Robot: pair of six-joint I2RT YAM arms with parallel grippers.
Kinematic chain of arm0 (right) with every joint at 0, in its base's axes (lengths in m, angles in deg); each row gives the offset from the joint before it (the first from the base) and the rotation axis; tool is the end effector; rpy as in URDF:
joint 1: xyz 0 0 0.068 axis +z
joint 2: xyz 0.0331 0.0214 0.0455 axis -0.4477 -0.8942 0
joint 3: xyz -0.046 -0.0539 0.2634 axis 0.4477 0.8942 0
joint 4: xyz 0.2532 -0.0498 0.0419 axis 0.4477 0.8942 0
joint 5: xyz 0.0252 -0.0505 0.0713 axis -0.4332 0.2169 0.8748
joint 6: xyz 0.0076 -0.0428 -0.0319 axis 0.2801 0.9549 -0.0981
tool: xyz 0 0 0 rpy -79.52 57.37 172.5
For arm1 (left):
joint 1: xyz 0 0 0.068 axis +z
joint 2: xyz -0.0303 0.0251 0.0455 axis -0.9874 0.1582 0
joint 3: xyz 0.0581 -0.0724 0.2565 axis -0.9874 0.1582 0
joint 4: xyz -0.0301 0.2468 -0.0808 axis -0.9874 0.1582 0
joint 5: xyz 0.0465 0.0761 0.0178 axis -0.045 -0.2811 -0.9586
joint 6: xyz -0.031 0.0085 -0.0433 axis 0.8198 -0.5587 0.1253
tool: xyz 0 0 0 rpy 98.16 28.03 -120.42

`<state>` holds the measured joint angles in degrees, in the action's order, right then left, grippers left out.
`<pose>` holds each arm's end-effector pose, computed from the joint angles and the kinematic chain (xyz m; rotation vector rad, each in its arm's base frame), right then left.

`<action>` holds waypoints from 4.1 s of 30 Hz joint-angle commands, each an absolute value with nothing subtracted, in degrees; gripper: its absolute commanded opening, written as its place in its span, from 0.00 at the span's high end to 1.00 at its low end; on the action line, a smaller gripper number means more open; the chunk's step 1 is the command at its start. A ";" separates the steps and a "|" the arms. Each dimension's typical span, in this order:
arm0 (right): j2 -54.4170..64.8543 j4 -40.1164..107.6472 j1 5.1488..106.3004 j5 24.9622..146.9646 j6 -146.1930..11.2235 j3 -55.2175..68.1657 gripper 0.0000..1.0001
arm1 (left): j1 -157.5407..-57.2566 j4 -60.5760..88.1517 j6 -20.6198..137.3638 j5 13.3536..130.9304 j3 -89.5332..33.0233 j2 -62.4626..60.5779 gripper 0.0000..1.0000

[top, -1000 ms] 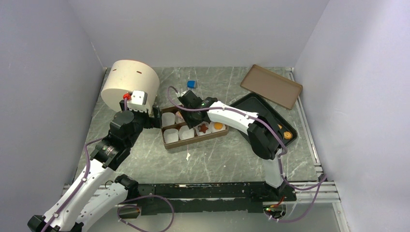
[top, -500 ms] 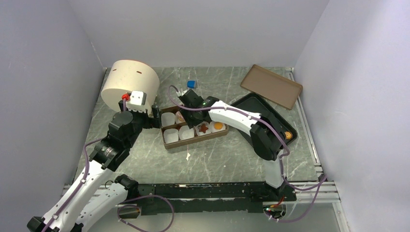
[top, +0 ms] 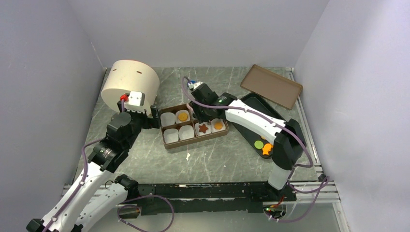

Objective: Pack the cookies

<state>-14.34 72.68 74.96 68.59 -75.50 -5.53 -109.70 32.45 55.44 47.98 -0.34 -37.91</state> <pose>0.2618 0.2856 0.2896 -0.6484 2.4014 0.2617 0.1425 -0.0673 0.3419 0.1066 1.7534 -0.2330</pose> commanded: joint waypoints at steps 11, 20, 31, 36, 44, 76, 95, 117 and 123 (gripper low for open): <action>-0.61 77.73 64.08 66.69 -80.60 7.94 0.59 | -109.87 29.61 54.61 48.41 -0.21 -39.17 0.04; 4.02 75.66 54.50 65.53 -81.85 18.25 0.59 | -110.16 29.51 54.53 48.41 -0.08 -39.26 0.04; 8.78 72.15 40.73 68.99 -83.94 26.66 0.58 | -110.60 29.43 54.53 48.24 -0.03 -38.84 0.04; 9.37 71.30 35.85 70.84 -83.95 28.12 0.58 | -110.62 29.43 54.53 48.32 -0.03 -38.58 0.04; 8.52 70.18 32.80 71.47 -84.16 28.99 0.55 | -110.69 29.38 54.44 48.41 0.05 -38.29 0.04; 2.10 66.92 30.29 71.97 -84.03 29.06 0.57 | -110.91 29.34 54.35 48.15 -0.03 -38.05 0.04; 6.54 68.74 30.59 77.15 -82.25 24.21 0.72 | -110.93 29.51 54.18 48.11 -0.17 -37.85 0.04; 2.56 67.82 55.64 77.19 -79.05 9.78 0.73 | -110.91 30.03 54.34 47.20 -0.46 -38.11 0.04; -3.28 63.92 63.14 79.60 -78.43 6.90 0.73 | -110.87 30.51 54.79 46.21 -0.82 -38.71 0.04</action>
